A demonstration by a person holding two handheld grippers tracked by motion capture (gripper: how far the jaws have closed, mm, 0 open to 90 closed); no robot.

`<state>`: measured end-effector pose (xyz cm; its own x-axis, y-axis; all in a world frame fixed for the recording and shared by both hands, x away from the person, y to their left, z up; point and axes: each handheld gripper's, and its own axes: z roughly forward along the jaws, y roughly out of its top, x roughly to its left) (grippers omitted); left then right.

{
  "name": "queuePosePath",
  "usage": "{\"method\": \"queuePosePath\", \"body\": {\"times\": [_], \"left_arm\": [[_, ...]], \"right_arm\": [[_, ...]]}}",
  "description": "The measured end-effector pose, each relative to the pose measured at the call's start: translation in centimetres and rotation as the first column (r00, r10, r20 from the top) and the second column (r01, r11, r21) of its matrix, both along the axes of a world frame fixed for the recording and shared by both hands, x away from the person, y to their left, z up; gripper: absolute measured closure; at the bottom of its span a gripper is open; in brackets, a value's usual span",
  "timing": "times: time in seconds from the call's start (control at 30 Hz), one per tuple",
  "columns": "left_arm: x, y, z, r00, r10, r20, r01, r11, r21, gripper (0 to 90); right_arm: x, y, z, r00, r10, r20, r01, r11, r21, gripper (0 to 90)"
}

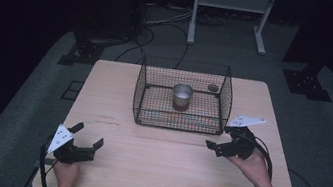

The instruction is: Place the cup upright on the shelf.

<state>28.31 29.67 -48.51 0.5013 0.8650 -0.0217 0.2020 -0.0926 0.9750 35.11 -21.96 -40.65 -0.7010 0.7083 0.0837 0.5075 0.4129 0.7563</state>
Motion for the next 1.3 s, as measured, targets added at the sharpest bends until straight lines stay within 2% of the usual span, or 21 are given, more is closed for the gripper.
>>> {"method": "queuePosePath", "body": {"times": [0.93, 1.2, 1.3], "left_arm": [[0.0, 0.0, 0.0, 1.0000, -0.001, 0.001, 0.001, 1.0000, 0.004, 0.0], [0.0, -0.1, 0.0, 1.0000, 0.000, 0.000, 0.000, 1.0000, 0.004, 0.0], [0.0, 0.0, 0.0, 1.0000, -0.001, 0.003, 0.001, 1.0000, 0.007, 0.0]], "right_arm": [[-2.6, -2.6, -2.3, 0.9989, -0.046, -0.008, 0.046, 0.999, 0.020, 7.4], [-3.6, -3.9, -3.8, 0.9964, -0.076, -0.036, 0.078, 0.995, 0.055, 7.4], [-4.1, -4.3, -4.3, 0.9950, -0.096, -0.029, 0.098, 0.993, 0.073, 7.4]]}}
